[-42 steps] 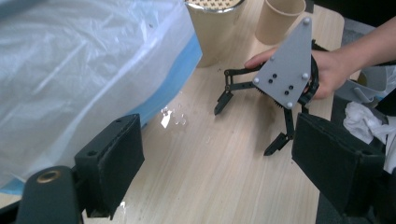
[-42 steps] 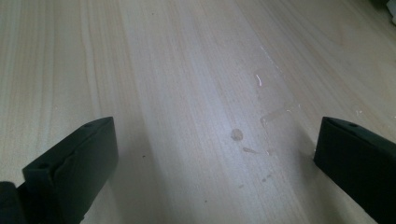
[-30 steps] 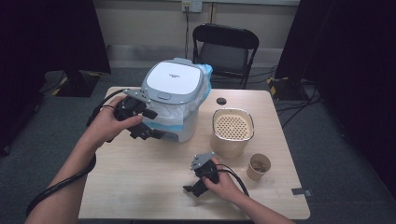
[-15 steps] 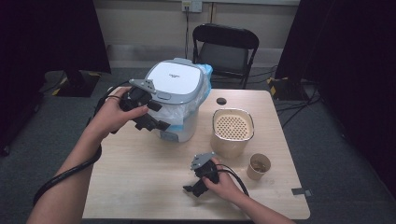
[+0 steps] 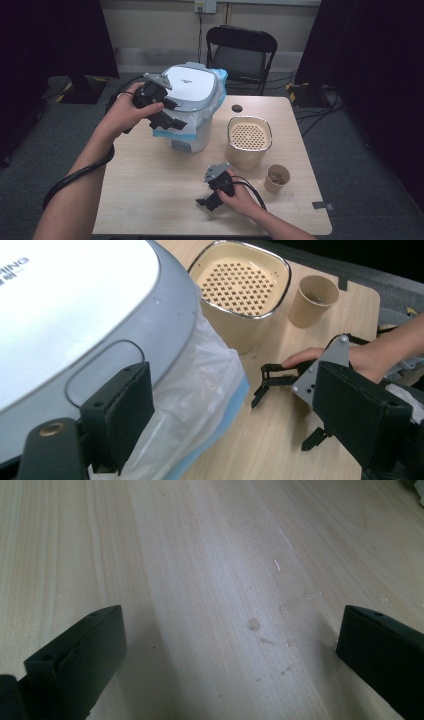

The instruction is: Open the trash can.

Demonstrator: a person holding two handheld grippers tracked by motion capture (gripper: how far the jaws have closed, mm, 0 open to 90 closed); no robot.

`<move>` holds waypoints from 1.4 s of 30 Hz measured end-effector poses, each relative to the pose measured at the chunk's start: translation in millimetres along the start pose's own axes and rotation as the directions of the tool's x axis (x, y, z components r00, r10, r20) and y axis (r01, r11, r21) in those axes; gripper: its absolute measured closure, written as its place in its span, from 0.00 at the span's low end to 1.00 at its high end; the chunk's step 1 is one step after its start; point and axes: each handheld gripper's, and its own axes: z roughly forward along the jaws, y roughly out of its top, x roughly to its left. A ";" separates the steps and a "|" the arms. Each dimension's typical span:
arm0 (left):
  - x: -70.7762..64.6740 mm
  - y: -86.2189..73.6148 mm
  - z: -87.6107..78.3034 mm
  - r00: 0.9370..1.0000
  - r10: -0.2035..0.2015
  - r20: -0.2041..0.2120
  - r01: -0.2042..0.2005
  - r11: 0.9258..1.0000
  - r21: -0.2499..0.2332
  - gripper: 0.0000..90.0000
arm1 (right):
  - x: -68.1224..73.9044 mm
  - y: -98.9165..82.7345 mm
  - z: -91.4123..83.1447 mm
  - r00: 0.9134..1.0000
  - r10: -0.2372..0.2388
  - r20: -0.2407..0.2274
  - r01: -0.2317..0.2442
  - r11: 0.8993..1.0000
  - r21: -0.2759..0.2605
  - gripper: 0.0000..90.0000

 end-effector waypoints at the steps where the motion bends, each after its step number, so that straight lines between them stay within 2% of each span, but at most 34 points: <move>1: 1.2 1.0 -0.1 1.000 0.003 -0.001 -0.003 1.000 0.002 0.18 | 0.0 0.0 0.0 1.000 0.000 0.000 0.000 1.000 0.000 0.00; 7: 5.8 6.5 1.2 1.000 0.011 -0.014 -0.011 1.000 0.003 0.18 | -0.1 0.0 0.0 1.000 -0.001 0.001 0.001 1.000 -0.001 0.00; 9: 6.7 7.7 3.1 1.000 0.002 -0.017 -0.002 1.000 -0.004 0.18 | -0.1 0.0 0.0 1.000 -0.001 0.001 0.001 1.000 -0.001 0.00; 13: 8.9 8.8 7.1 1.000 -0.006 -0.026 0.006 1.000 0.006 0.18 | -0.1 0.0 0.0 1.000 -0.001 0.001 0.001 1.000 -0.001 0.00; 20: 13.1 10.0 10.3 0.999 0.010 -0.046 -0.008 0.999 0.031 0.18 | -0.1 0.0 0.0 1.000 -0.002 0.001 0.002 1.000 -0.001 0.00; 22: 13.4 10.0 11.2 0.999 -0.003 -0.054 0.004 1.000 0.025 0.18 | 0.0 0.0 0.0 1.000 -0.001 0.001 0.001 1.000 0.000 0.00; 35: 15.6 10.7 14.6 0.999 0.008 -0.045 -0.007 1.000 0.022 0.17 | -0.1 0.0 0.0 1.000 -0.002 0.001 0.002 1.000 -0.001 0.00; 42: 17.3 9.9 14.2 0.999 -0.018 -0.033 0.018 1.000 0.008 0.17 | -0.1 0.0 0.0 1.000 -0.001 0.001 0.001 1.000 -0.001 0.00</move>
